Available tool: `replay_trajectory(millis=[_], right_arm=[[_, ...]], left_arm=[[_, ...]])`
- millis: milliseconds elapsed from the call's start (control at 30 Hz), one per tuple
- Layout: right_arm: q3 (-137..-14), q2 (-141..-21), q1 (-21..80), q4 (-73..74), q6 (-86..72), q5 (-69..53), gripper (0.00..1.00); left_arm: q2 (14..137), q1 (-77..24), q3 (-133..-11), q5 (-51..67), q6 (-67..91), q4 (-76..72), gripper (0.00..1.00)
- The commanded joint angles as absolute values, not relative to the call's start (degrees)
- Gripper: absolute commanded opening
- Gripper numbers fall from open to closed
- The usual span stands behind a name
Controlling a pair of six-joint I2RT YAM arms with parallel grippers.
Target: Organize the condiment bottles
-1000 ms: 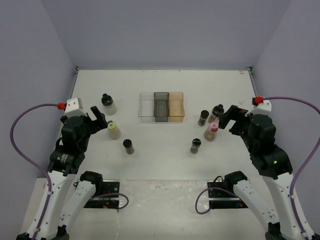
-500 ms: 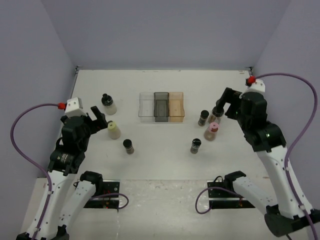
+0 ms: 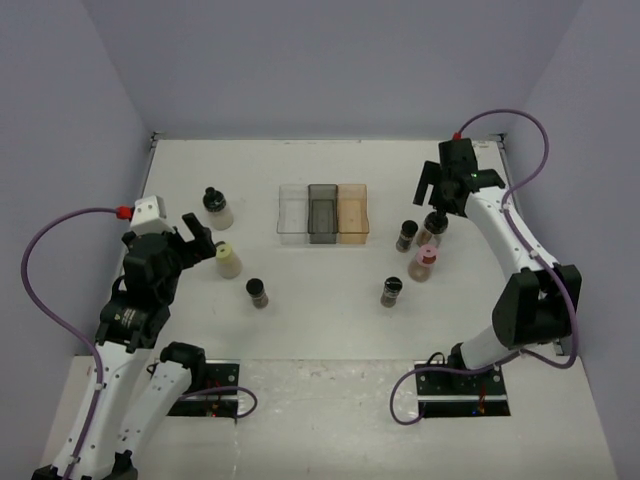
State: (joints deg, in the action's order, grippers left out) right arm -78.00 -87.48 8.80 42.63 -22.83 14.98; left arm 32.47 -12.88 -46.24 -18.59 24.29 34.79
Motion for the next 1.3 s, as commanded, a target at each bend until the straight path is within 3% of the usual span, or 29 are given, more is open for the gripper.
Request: replay_trajectory(millis=[0,300,533,600,700,800,1000,1267], right_arm=[[-76.75,-89.03,8.53,40.96,-21.97,14.06,0.93],[-71.99,-92.11,6.86,36.74,-22.23,11.52,0.8],[-69.35,-94.04,6.33,34.54,-22.5,13.36,0.8],[-69.26,-94.48,6.33,34.02,-22.5,13.18,0.7],[-68.82,-93.26,6.33,32.87,-22.76,13.88,0.46],[-69.52,-91.42,6.33,33.31,-22.41,16.42,0.35],[-74.08,-85.71,7.03,36.64,-22.15,19.6,0.31],[-90.34,-88.58,21.7,37.45,-14.95,22.68,0.28]], left_arm=[[32.61,-13.27,-46.14,-17.67,23.38,32.17,1.0],[32.7,-13.45,-46.05,-17.31,23.29,31.9,1.0],[32.52,-13.62,-45.97,-16.61,23.12,31.64,1.0],[32.61,-13.62,-45.97,-16.61,23.12,31.64,1.0],[32.69,-13.89,-45.97,-16.61,23.12,31.64,1.0],[32.69,-13.97,-45.88,-16.52,23.03,31.55,1.0],[32.96,-14.06,-45.97,-16.52,23.11,31.55,1.0],[33.57,-13.97,-45.97,-16.7,23.03,31.55,1.0]])
